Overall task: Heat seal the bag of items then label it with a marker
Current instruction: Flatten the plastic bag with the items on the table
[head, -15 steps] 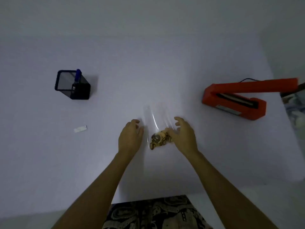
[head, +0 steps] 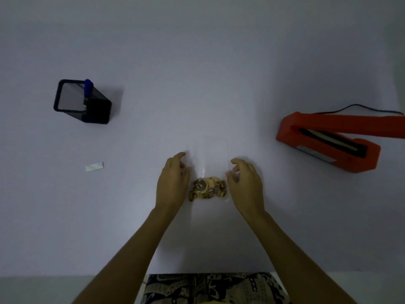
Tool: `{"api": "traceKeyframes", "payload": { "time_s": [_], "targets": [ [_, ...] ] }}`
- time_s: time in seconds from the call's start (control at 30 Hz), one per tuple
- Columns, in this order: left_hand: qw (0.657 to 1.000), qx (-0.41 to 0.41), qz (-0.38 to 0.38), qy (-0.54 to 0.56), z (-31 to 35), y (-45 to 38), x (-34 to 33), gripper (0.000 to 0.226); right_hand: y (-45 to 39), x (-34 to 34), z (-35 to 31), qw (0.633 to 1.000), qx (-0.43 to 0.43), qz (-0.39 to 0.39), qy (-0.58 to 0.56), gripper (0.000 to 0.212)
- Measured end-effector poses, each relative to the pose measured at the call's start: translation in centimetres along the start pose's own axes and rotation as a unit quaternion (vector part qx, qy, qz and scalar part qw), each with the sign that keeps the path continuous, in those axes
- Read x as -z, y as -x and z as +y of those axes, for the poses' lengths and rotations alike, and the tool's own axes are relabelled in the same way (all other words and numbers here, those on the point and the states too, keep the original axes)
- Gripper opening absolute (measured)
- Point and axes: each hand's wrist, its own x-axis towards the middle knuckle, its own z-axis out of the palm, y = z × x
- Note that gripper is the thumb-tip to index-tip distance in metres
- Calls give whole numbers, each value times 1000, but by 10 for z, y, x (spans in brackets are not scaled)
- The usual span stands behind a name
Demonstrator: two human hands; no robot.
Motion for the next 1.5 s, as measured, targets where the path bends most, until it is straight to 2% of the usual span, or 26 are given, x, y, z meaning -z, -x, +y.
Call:
{"api": "traceKeyframes", "payload": {
  "time_s": [0.13, 0.23, 0.33, 0.43, 0.6, 0.73, 0.9, 1.0, 1.1, 1.23, 1.33, 1.4, 1.5],
  "targets": [
    [978, -175, 60, -95, 4, 3, -4, 22, -7, 2, -7, 987, 147, 26, 55, 23],
    [959, -255, 35, -117, 3, 0, -12, 17, -16, -4, -8, 973, 216, -12, 78, 17],
    [958, -259, 8, -120, -2, 3, -14, 18, -17, -9, -5, 960, 251, -69, 106, 25],
    [953, -269, -41, -130, -8, 0, -10, 25, -18, -11, -3, 953, 263, -93, 118, 36],
    [952, -249, -86, -154, -16, -9, -6, 30, -29, -16, 2, 951, 257, -109, 133, 27],
    [952, -250, -79, -159, -22, -17, 0, 27, -32, -8, 5, 955, 254, -94, 122, 26],
    [930, -305, -32, -205, -32, -24, 1, 22, -36, -1, 11, 959, 237, -64, 141, 26],
    [914, -336, -7, -229, -40, -24, -1, 32, -32, -8, -1, 952, 252, -89, 151, 29],
    [900, -349, -16, -260, -42, -25, 0, 37, -32, -15, -9, 943, 267, -121, 156, 35],
    [904, -332, -30, -268, -42, -23, 0, 38, -32, -7, 3, 950, 252, -104, 151, 32],
    [908, -322, -34, -264, -44, -22, 0, 40, -34, 4, 15, 955, 244, -87, 144, 39],
    [909, -321, -32, -265, -43, -22, 1, 41, -35, 7, 18, 954, 248, -83, 148, 43],
    [909, -322, -32, -262, -42, -22, 1, 42, -35, 2, 12, 946, 266, -74, 171, 39]
  ]
}}
